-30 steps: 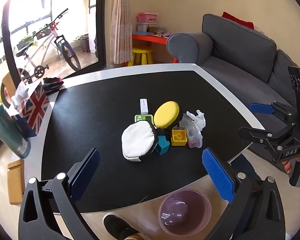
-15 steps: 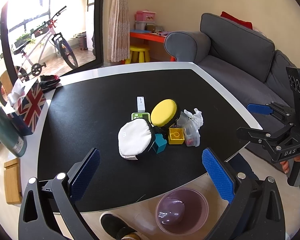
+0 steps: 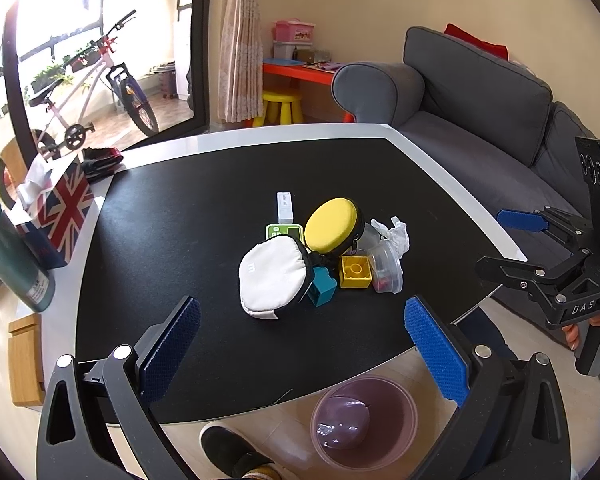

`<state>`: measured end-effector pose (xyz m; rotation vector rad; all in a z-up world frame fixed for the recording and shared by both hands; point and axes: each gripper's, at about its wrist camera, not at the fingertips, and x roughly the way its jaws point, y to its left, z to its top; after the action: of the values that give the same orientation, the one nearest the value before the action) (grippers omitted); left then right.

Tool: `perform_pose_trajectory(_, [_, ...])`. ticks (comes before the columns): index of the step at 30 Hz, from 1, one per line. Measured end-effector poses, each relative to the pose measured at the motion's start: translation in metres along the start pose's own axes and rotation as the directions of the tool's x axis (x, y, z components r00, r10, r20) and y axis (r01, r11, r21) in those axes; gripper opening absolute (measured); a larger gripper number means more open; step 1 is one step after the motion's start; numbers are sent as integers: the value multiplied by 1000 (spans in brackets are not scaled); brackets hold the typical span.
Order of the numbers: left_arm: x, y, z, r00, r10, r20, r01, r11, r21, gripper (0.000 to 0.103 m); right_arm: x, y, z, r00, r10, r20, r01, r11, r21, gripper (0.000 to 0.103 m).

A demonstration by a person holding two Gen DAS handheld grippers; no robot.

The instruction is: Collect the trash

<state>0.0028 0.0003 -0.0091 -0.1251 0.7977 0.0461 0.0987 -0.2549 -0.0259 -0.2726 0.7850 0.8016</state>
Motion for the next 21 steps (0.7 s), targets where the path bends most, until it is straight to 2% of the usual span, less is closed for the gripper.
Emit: perform_pose_trajectory(21, [0,1,-2,1000,-1,-4,1,1000,-8,98,-1,2,-4,1000,-3,8,2,1000,10,100])
